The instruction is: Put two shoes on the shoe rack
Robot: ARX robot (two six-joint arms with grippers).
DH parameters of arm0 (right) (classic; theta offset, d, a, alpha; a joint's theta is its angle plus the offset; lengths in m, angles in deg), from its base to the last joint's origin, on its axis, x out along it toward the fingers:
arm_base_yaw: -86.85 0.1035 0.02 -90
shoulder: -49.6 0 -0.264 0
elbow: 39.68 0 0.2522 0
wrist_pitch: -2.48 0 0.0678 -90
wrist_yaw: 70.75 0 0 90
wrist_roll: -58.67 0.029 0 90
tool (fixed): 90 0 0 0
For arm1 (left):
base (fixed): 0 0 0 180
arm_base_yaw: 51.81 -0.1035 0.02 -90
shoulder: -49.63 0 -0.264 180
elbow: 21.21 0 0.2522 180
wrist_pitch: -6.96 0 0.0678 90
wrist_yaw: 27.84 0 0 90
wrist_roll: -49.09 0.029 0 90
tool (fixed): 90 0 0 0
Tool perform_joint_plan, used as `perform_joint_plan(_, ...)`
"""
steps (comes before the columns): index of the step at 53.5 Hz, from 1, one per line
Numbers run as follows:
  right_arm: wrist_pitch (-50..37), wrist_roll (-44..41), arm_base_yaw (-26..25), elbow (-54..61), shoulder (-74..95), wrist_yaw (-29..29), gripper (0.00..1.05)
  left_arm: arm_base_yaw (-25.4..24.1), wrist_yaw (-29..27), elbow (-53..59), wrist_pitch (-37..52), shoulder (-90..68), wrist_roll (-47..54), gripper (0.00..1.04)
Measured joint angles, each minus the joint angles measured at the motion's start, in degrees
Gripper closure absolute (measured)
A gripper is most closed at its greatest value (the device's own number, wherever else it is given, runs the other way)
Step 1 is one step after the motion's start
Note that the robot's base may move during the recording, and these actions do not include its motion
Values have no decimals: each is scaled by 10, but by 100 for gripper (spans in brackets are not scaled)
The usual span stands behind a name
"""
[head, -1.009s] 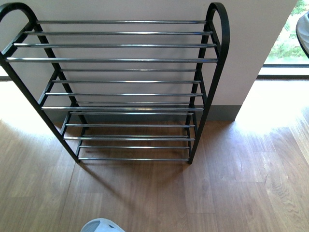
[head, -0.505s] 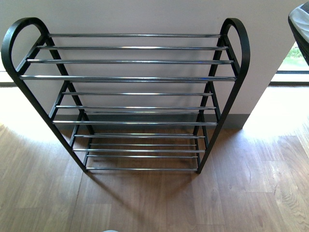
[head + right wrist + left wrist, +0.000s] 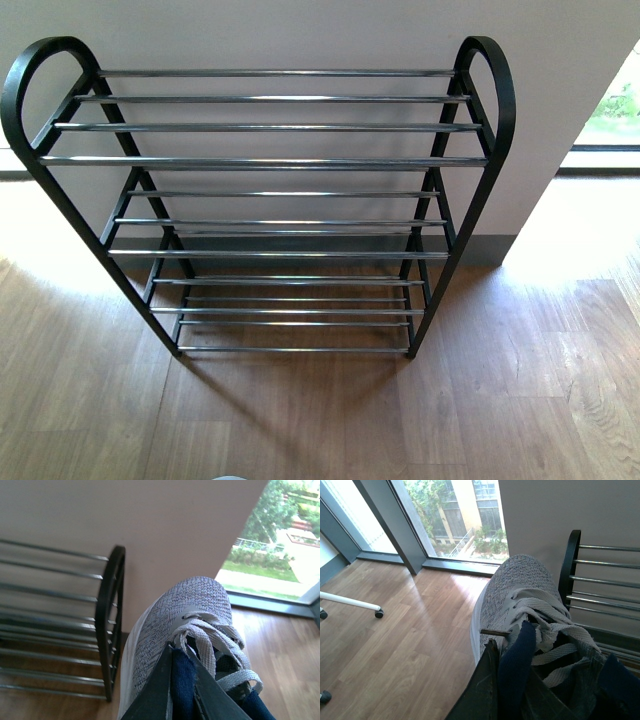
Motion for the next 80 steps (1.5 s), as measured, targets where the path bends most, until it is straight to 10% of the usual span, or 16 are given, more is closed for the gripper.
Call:
perform_joint_plan(27, 2, 68, 156, -417, 401, 45, 103, 0, 0, 0, 0, 0, 0, 103)
perform_joint_plan(80, -20, 78, 141, -487, 604, 117, 103, 0, 0, 0, 0, 0, 0, 103)
